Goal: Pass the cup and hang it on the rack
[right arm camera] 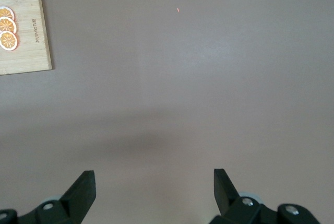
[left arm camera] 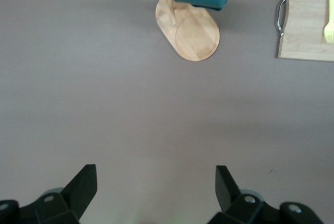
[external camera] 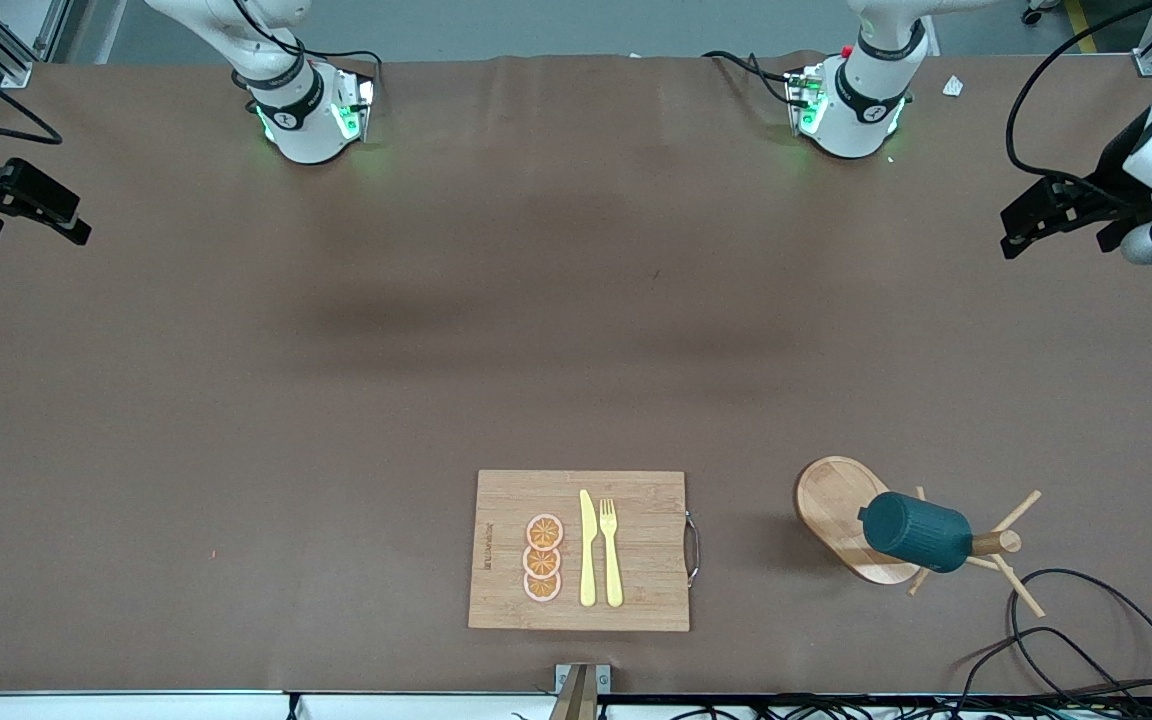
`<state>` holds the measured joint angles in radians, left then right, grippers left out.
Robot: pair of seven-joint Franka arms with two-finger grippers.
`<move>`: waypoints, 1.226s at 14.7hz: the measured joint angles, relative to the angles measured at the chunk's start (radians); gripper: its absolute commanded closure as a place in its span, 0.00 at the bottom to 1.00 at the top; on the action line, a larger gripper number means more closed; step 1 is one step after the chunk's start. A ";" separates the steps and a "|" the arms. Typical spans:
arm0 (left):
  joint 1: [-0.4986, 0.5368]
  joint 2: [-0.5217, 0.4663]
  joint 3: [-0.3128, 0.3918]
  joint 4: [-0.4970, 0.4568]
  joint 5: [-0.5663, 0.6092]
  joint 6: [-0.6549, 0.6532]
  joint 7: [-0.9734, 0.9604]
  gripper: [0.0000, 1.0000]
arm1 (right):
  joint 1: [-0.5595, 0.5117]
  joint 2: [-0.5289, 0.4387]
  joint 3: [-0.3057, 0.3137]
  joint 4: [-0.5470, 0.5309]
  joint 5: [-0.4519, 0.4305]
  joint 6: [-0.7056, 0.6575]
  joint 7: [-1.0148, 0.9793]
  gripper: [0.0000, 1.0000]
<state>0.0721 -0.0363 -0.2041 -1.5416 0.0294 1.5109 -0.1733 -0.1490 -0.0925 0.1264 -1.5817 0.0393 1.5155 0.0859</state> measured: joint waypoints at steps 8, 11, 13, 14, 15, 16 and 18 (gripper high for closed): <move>-0.063 -0.086 0.077 -0.105 -0.018 -0.012 0.004 0.00 | 0.000 0.000 0.000 0.000 0.000 0.000 0.000 0.00; -0.064 -0.086 0.079 -0.110 -0.044 -0.012 0.012 0.00 | 0.000 0.000 0.000 0.000 0.000 0.000 0.000 0.00; -0.066 -0.086 0.079 -0.111 -0.046 -0.012 0.012 0.00 | 0.000 0.000 0.000 0.000 0.000 0.000 0.000 0.00; -0.066 -0.086 0.079 -0.111 -0.046 -0.012 0.013 0.00 | 0.000 0.000 0.000 0.000 0.000 0.000 0.000 0.00; -0.065 -0.086 0.080 -0.111 -0.046 -0.012 0.013 0.00 | 0.000 0.000 0.000 0.000 0.000 0.000 0.000 0.00; -0.065 -0.085 0.080 -0.111 -0.046 -0.012 0.013 0.00 | 0.000 0.000 0.000 0.000 0.000 0.000 0.000 0.00; -0.066 -0.080 0.080 -0.108 -0.045 -0.011 0.013 0.00 | 0.000 0.000 0.000 0.000 0.000 0.000 0.000 0.00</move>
<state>0.0066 -0.1164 -0.1245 -1.6496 -0.0160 1.5001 -0.1604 -0.1490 -0.0924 0.1261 -1.5817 0.0393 1.5155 0.0860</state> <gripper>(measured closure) 0.000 0.000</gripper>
